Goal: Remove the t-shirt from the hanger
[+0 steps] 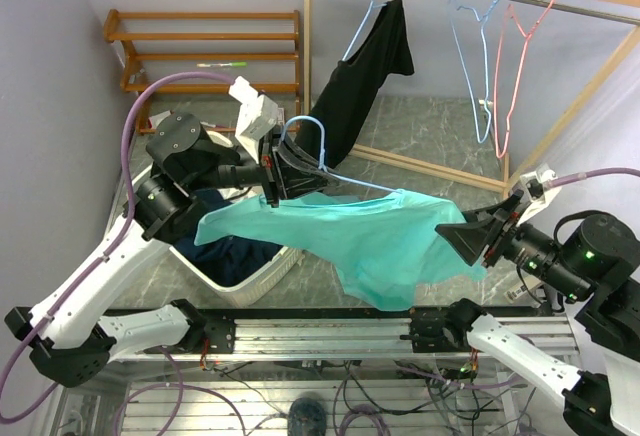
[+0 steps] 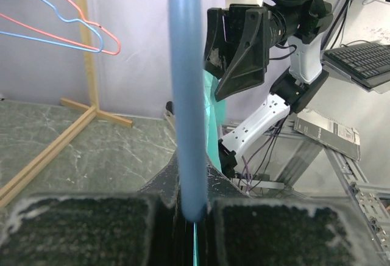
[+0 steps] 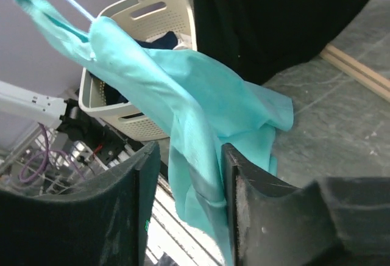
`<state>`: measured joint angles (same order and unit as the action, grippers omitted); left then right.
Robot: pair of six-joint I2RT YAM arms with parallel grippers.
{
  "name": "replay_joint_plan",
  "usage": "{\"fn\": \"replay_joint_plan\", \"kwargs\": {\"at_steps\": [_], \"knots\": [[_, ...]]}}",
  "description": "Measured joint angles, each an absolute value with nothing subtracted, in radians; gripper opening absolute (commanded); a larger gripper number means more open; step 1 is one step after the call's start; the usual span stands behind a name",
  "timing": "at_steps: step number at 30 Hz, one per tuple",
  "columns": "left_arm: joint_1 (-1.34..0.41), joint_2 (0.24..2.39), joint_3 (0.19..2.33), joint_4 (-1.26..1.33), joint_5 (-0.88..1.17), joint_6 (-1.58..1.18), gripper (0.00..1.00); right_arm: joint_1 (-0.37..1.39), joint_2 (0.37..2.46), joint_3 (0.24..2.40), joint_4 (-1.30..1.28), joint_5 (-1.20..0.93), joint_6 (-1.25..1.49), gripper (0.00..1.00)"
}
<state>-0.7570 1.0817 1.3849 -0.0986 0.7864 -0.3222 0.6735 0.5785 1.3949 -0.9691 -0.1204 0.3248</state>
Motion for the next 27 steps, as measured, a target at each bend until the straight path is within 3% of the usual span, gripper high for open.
{"fn": "replay_joint_plan", "kwargs": {"at_steps": [1,2,3,9,19,25,27], "knots": [[-0.756,1.076,1.385,-0.100,0.781,-0.321,0.07,0.673,0.572,1.395,-0.979,-0.104,0.323,0.14],[-0.756,1.072,1.385,-0.102,0.775,-0.319,0.07,0.673,0.569,1.395,-0.990,-0.088,0.321,0.02],[-0.756,1.068,1.385,-0.104,0.769,-0.318,0.07,0.673,0.568,1.395,-0.998,-0.076,0.315,0.00],[-0.756,1.061,1.385,-0.130,0.750,-0.303,0.07,0.674,0.569,1.396,-1.033,0.044,0.342,0.00],[-0.756,0.992,1.385,-0.149,0.699,-0.299,0.07,0.705,0.580,1.416,-1.235,0.513,0.547,0.00],[-0.756,0.961,1.385,-0.155,0.649,-0.297,0.07,0.717,0.600,1.392,-1.260,0.538,0.594,0.00],[-0.756,0.960,1.385,-0.154,0.644,-0.298,0.07,0.717,0.595,1.377,-1.229,0.488,0.565,0.18]]}}
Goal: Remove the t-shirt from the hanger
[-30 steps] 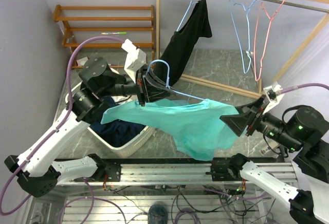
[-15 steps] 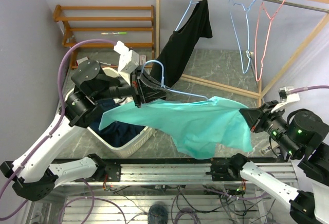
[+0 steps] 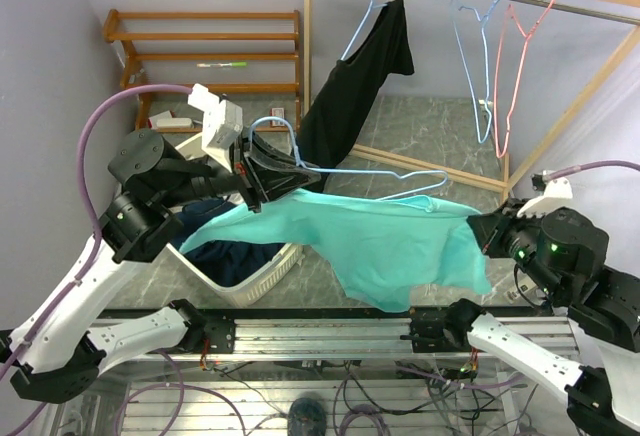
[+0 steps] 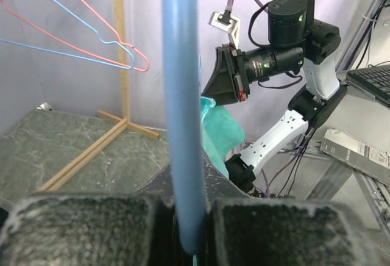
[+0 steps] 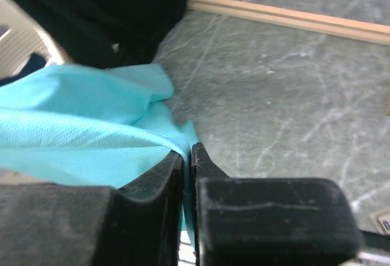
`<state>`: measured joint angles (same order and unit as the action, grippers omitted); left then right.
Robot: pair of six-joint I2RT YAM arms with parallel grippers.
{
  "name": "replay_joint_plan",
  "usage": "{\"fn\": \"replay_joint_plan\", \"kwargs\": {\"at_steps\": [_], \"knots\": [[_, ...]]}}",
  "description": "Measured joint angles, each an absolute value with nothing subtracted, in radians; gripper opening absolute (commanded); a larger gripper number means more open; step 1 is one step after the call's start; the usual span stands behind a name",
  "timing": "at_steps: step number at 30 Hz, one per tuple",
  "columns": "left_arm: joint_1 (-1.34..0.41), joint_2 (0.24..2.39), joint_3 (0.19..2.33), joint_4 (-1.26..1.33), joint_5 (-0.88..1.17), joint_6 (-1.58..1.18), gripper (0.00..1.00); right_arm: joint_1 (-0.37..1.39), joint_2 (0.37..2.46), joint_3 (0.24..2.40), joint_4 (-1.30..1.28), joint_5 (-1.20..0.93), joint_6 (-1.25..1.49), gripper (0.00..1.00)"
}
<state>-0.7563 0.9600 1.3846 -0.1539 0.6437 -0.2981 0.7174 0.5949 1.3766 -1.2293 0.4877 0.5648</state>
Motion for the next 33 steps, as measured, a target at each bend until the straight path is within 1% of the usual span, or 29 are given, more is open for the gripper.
{"fn": "replay_joint_plan", "kwargs": {"at_steps": [1,2,4,5,10,14,18,21,26,30,32,33], "knots": [[-0.756,0.962,1.384,-0.153,0.643,-0.299,0.07,0.718,0.589,1.366,-1.210,0.454,0.546,0.26],[-0.756,0.963,1.379,-0.144,0.642,-0.302,0.07,0.717,0.580,1.352,-1.184,0.395,0.518,0.32],[-0.756,0.971,1.367,-0.123,0.643,-0.308,0.07,0.717,0.562,1.340,-1.145,0.274,0.470,0.38],[-0.756,0.980,1.361,-0.112,0.644,-0.312,0.07,0.717,0.557,1.341,-1.130,0.222,0.451,0.38],[-0.756,1.065,1.324,-0.030,0.677,-0.352,0.07,0.717,0.552,1.415,-1.044,-0.056,0.362,0.40],[-0.761,1.174,1.298,0.017,0.739,-0.398,0.07,0.717,0.563,1.490,-0.979,-0.194,0.319,0.42],[-0.793,1.262,1.301,0.014,0.800,-0.402,0.07,0.717,0.605,1.524,-0.939,-0.233,0.289,0.43],[-0.857,1.307,1.334,-0.036,0.835,-0.370,0.07,0.717,0.659,1.514,-0.930,-0.251,0.266,0.43],[-0.926,1.311,1.367,-0.070,0.855,-0.323,0.07,0.717,0.737,1.444,-0.929,-0.297,0.241,0.44],[-0.931,1.291,1.367,-0.072,0.854,-0.313,0.07,0.717,0.744,1.400,-0.941,-0.330,0.233,0.44],[-0.931,1.284,1.367,-0.071,0.853,-0.310,0.07,0.717,0.731,1.386,-0.949,-0.347,0.231,0.41],[-0.931,1.283,1.367,-0.071,0.853,-0.309,0.07,0.717,0.723,1.383,-0.950,-0.353,0.231,0.36]]}}
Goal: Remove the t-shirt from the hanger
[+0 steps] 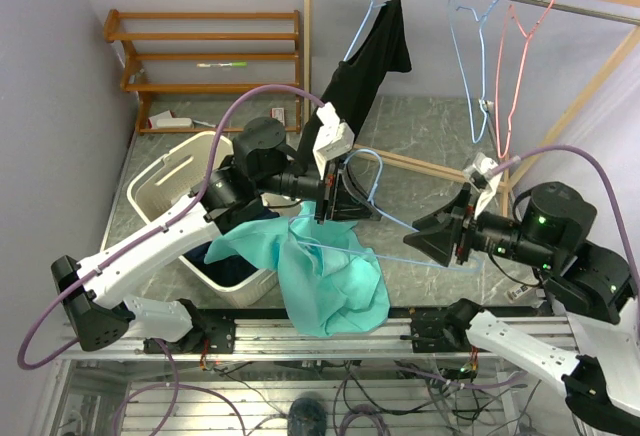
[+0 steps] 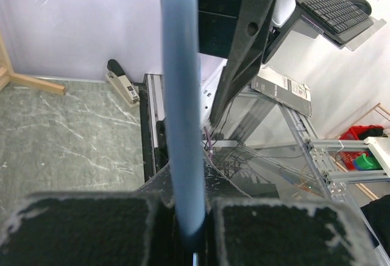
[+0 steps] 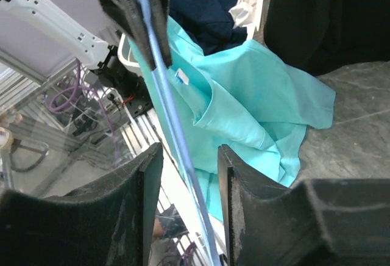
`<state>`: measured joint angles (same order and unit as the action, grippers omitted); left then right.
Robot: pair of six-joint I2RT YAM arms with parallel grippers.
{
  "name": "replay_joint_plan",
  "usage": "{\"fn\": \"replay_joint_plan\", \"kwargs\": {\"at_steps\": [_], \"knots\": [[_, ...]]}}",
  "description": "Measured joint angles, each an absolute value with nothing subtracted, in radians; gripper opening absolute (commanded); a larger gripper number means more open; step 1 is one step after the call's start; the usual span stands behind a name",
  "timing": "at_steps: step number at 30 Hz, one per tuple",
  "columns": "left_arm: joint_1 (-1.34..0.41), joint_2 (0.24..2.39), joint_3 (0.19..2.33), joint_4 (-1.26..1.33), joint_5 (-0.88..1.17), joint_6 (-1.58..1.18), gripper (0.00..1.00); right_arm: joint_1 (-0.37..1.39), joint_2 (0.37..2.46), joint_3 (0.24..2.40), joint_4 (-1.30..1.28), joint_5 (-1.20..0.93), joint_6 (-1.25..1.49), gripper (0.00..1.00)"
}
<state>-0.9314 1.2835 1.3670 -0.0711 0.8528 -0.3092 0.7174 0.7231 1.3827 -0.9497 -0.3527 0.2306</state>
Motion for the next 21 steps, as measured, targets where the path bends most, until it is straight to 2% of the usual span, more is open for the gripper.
{"fn": "replay_joint_plan", "kwargs": {"at_steps": [1,2,3,6,7,11,13,16,21], "knots": [[-0.931,1.283,1.367,-0.072,0.853,-0.309,0.07,0.717,0.712,1.380,-0.951,-0.358,0.231,0.27],[-0.931,1.283,1.367,-0.072,0.852,-0.309,0.07,0.717,0.700,1.380,-0.954,-0.365,0.230,0.11],[-0.931,1.283,1.367,-0.072,0.850,-0.310,0.07,0.717,0.690,1.380,-0.955,-0.370,0.228,0.00],[-0.931,1.283,1.367,-0.067,0.852,-0.312,0.08,0.718,0.670,1.379,-0.959,-0.384,0.223,0.00],[-0.933,1.283,1.367,-0.069,0.852,-0.313,0.14,0.720,0.669,1.379,-0.961,-0.386,0.223,0.00],[-0.933,1.282,1.367,-0.080,0.801,-0.303,0.62,0.720,0.672,1.387,-0.973,-0.354,0.224,0.00],[-0.933,1.275,1.367,-0.092,0.749,-0.290,0.74,0.720,0.680,1.418,-1.011,-0.306,0.227,0.00],[-0.931,1.239,1.367,-0.125,0.673,-0.268,0.80,0.719,0.692,1.493,-1.073,-0.211,0.231,0.00],[-0.932,1.148,1.382,-0.184,0.586,-0.225,0.82,0.719,0.677,1.623,-1.147,-0.105,0.244,0.00]]}}
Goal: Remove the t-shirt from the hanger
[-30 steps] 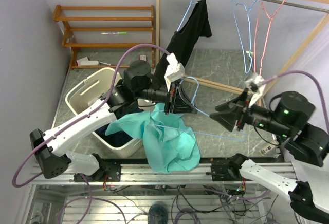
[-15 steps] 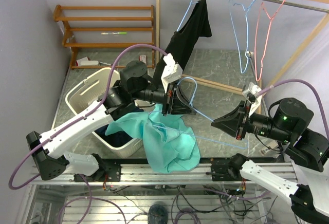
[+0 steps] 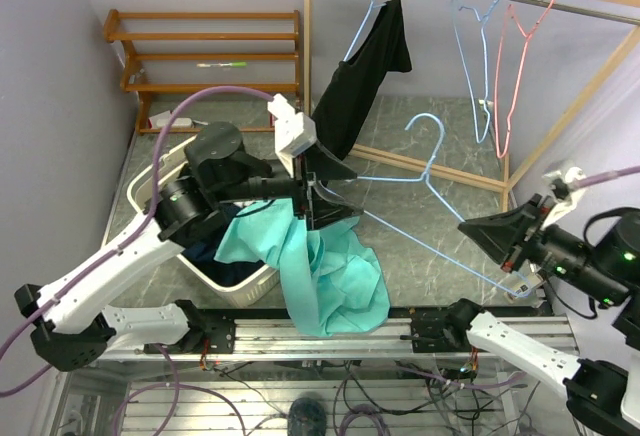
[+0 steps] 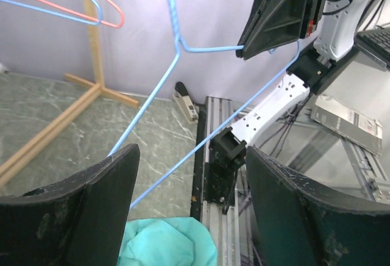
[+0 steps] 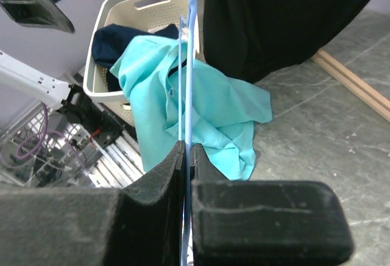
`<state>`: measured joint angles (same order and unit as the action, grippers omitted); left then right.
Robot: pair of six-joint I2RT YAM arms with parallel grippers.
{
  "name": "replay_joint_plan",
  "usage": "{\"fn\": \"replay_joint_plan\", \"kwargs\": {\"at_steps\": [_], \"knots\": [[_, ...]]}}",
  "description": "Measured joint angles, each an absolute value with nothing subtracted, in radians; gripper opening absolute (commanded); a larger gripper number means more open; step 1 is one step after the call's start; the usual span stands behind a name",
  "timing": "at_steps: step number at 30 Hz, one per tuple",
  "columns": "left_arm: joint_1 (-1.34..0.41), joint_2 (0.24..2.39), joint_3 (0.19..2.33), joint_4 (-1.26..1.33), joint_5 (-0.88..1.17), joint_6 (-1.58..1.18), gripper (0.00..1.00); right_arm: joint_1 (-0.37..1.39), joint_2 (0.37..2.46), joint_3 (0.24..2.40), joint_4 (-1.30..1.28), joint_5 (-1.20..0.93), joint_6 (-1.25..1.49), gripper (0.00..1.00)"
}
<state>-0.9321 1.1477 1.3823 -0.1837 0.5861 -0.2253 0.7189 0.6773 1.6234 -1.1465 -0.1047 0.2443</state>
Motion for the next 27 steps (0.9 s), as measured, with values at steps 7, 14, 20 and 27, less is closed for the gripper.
{"fn": "replay_joint_plan", "kwargs": {"at_steps": [7,14,20,27], "knots": [[-0.932,1.040,1.394,-0.247,0.454,-0.183,0.78,0.719,0.641,1.720,-1.229,-0.003,0.287,0.00],[-0.932,0.890,1.243,-0.275,0.222,-0.171,0.69,0.718,0.683,1.715,-1.162,0.192,0.322,0.00],[-0.932,0.777,1.061,-0.306,0.017,-0.167,0.69,0.718,0.854,1.686,-1.008,0.379,0.306,0.00],[-0.932,0.714,0.991,-0.319,-0.112,-0.169,0.68,0.718,1.050,1.700,-0.796,0.557,0.231,0.00]]}}
